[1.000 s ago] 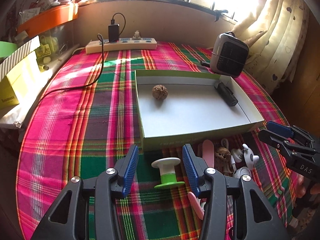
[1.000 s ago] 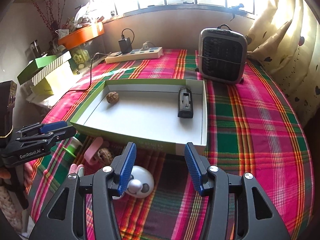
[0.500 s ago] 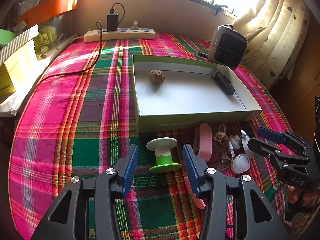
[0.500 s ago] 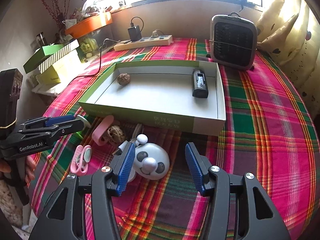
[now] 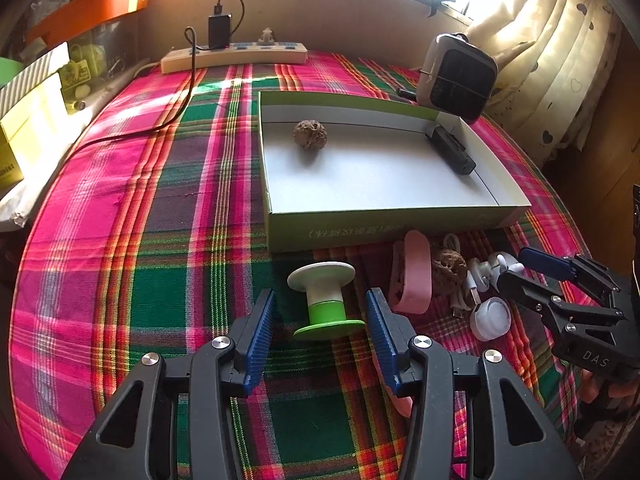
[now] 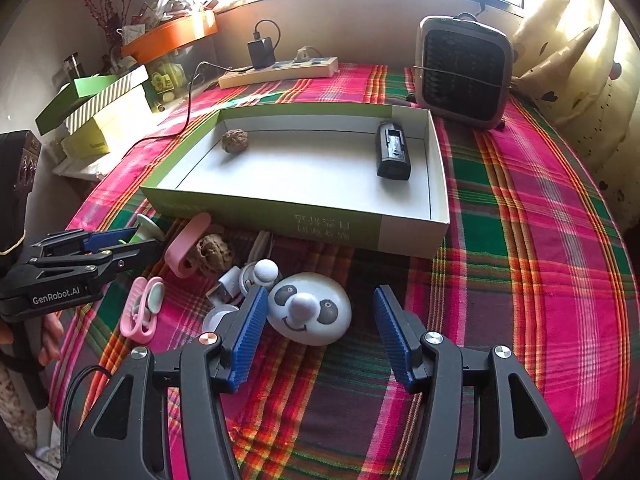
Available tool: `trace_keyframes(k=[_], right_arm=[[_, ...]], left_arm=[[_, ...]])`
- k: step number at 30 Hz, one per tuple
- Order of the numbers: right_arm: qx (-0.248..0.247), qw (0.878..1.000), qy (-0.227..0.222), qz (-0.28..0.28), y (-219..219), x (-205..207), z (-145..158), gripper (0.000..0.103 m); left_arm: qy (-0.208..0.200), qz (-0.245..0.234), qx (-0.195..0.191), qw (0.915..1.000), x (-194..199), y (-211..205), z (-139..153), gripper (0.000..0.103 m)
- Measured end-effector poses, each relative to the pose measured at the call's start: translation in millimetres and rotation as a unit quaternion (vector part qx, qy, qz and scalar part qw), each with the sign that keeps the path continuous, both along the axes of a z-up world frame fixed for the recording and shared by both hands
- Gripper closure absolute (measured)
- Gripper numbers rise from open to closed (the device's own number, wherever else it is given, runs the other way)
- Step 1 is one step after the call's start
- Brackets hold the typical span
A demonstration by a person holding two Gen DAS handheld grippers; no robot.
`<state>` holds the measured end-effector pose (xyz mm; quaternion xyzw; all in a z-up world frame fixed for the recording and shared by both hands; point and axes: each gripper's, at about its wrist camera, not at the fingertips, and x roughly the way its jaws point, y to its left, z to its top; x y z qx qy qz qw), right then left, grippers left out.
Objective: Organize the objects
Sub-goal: 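Grasp the green-and-white spool with the left tool while the right tool grasps the panda-face toy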
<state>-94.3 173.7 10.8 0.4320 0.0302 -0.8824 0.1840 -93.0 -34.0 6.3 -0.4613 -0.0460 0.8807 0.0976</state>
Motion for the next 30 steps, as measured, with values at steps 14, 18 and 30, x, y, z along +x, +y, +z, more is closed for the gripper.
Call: trace_keyframes(k=[14, 18, 30], right_arm=[[0.020, 1.000, 0.001, -0.003, 1.4, -3.0, -7.1, 0.047], [0.010, 1.000, 0.000, -0.012, 4.6, -7.7, -8.0, 0.047], [0.001, 1.000, 0.004, -0.010, 6.6, -9.4, -7.0, 0.054]], left_arm=[[0.010, 0.002, -0.025, 0.9996, -3.7, 3.9, -1.0, 0.058], [0.013, 0.003, -0.034, 0.9993, -4.5, 6.3, -2.1, 0.058], [0.012, 0.016, -0.030, 0.9993, -5.3, 6.6, -2.2, 0.059]])
